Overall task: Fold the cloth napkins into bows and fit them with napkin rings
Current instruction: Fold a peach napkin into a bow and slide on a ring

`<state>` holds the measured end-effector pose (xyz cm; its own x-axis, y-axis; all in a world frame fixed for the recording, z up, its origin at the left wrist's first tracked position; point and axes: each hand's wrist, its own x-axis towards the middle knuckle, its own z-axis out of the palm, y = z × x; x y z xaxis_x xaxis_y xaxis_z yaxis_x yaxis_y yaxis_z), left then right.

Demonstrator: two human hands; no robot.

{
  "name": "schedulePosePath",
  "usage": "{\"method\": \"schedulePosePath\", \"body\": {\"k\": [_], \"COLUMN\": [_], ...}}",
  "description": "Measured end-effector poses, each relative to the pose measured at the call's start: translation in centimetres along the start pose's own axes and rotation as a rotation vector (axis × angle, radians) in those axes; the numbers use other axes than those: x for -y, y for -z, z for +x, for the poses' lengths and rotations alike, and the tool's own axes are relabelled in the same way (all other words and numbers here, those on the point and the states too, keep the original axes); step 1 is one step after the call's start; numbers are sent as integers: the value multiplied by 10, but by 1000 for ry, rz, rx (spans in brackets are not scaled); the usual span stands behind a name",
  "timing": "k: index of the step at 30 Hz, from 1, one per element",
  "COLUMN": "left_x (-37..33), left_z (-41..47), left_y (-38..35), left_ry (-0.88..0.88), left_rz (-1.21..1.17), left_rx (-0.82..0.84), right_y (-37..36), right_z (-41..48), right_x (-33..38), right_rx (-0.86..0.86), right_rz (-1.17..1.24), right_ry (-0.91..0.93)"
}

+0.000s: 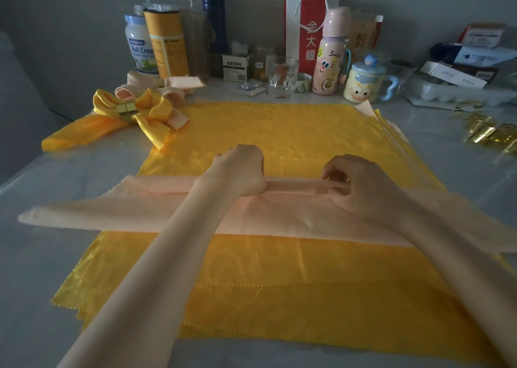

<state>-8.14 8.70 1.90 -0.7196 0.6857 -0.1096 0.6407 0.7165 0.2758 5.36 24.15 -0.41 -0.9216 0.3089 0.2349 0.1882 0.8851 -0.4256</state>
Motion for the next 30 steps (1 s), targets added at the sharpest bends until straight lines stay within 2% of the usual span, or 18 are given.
{"method": "schedulePosePath", "body": {"k": [3, 6, 12, 16, 18, 21, 24, 30], "left_x": [-2, 0, -3, -5, -3, -3, -5, -6], "left_z": [0, 1, 2, 0, 1, 1, -2, -6], "left_y": [-3, -3, 4, 2, 0, 1, 4, 4], "left_ry": [-43, -45, 19, 24, 30, 10, -43, -57], "left_rz": [28, 36, 2, 61, 64, 66, 32, 57], "left_rx": [-78, -23, 116, 181, 182, 163, 166, 168], "right_y": [-6, -6, 5, 10, 6, -3, -5, -9], "right_z": [1, 0, -7, -9, -8, -7, -6, -6], "right_x": [-5, -7, 4, 11, 11, 8, 7, 6], "right_rx": [-72, -62, 103, 209, 166, 52, 64, 5], "right_rz": [-92, -146, -284, -218, -206, -222, -154, -176], "right_ry": [54, 123, 144, 43, 25, 114, 151, 202]}}
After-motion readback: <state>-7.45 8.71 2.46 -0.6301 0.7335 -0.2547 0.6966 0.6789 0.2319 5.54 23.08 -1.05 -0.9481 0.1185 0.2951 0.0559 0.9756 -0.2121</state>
